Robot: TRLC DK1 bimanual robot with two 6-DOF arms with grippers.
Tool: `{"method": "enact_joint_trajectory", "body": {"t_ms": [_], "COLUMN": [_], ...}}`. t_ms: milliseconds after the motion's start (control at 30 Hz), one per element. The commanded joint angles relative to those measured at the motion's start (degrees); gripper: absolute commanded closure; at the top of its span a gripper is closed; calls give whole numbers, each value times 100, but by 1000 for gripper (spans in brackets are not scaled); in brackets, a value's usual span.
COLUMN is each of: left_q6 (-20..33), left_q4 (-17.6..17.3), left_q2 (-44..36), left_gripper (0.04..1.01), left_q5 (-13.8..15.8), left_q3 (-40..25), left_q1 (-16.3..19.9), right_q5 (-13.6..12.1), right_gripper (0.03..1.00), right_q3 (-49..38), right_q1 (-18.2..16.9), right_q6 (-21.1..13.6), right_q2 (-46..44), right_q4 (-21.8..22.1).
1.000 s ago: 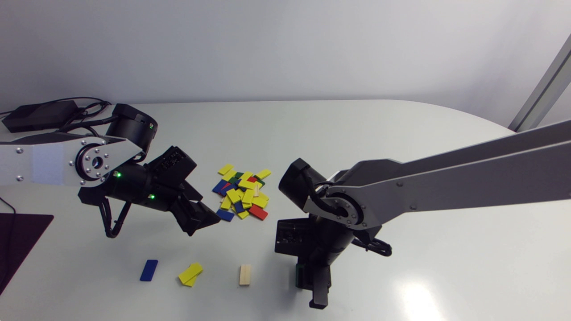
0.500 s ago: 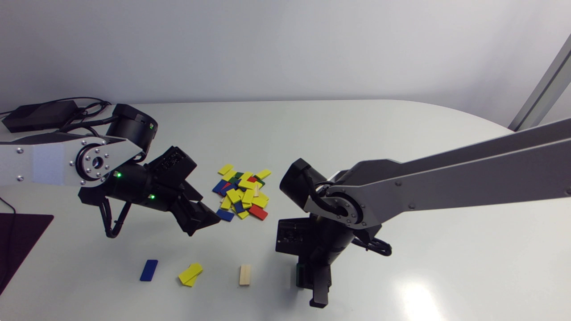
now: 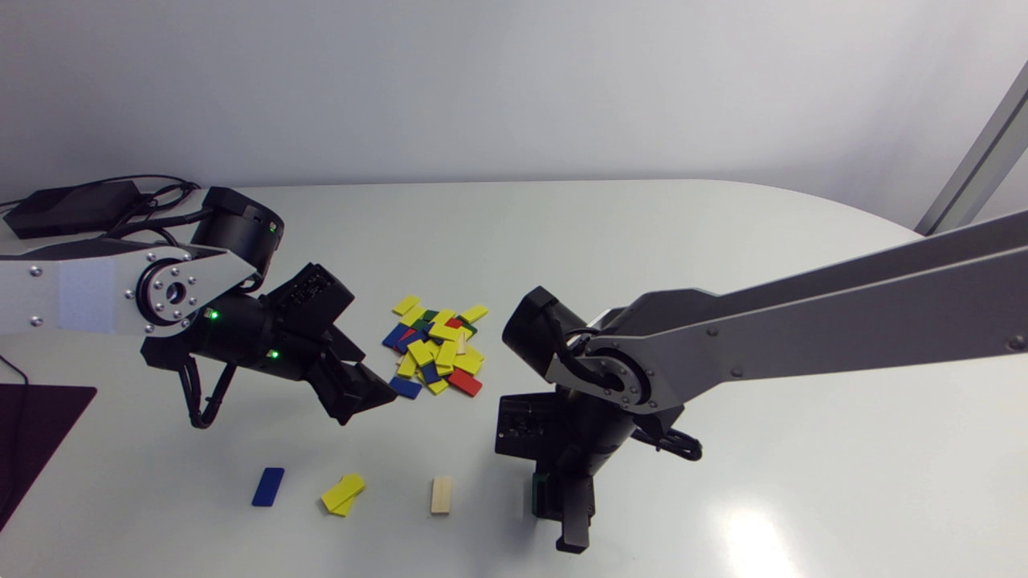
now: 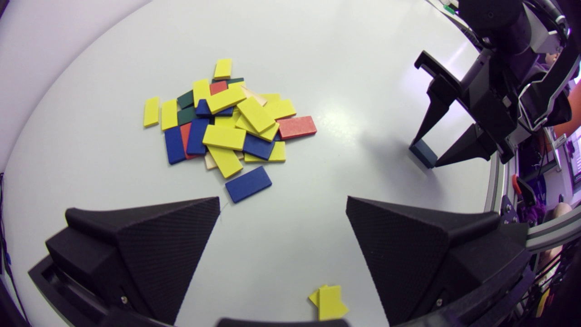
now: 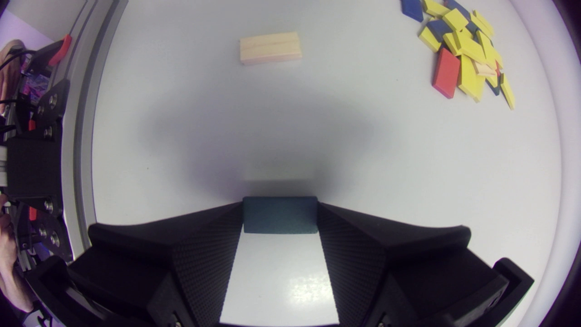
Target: Take domino bricks one by one from the mixed stack on the table and place each onto the existing stack of the same color.
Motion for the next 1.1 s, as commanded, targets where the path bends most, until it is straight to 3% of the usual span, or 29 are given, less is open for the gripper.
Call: {"method": "enact_joint_trajectory", "body": {"t_ms": [0, 733, 767, 867, 1067], "left_q6": [-125, -151, -151, -151, -151], "left_q4": [34, 34, 34, 25, 34], "left_q2": [112, 86, 77, 69, 69], "left_gripper": [52, 52, 52, 52, 52], "left_q5": [-11, -11, -11, -11, -11], "left_q3": [-19, 34, 34, 34, 25], "left_q1": [-54, -89, -89, -89, -89], "right_q5": [59, 120, 129, 156, 156], "right_gripper": [467, 441, 426, 261, 226], "right_q3": [-140, -210, -193, -149, -26], "right_q1": [-57, -39, -39, -39, -30], "right_q6": [-171, -189, -189, -198, -198], "right_q2": [108, 55, 46, -15, -174], "right_q4": [11, -15, -24, -85, -261]}}
